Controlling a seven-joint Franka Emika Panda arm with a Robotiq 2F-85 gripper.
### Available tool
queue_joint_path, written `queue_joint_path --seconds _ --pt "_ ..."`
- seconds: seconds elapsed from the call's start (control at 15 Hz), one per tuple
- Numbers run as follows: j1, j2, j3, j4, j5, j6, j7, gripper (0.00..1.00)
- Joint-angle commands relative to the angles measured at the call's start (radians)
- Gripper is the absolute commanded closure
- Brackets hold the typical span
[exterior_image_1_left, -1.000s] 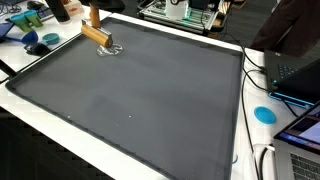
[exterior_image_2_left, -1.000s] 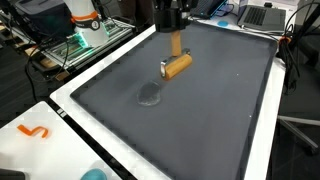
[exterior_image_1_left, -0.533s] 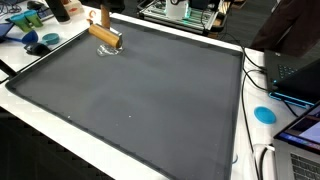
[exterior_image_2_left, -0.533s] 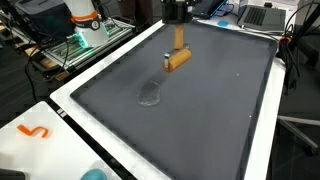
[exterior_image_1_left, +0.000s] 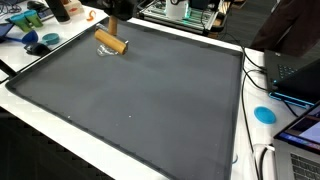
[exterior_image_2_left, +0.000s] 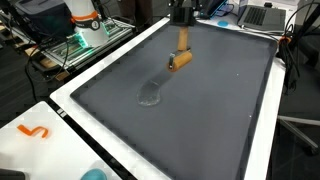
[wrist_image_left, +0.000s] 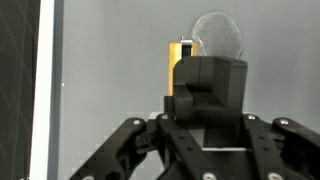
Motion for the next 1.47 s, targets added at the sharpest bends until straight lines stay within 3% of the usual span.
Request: queue_joint_path --seconds 0.0,0.47,1.4 --pt "0.024 0.049 0.012 0.047 -0.067 -0.049 0.090 0.76" --pt "0.040 0.119 0.013 0.094 -0.120 -0.111 0.162 0.76" --pt "-0.010 0.183 0.000 0.171 -0.060 -0.145 0.064 0.76"
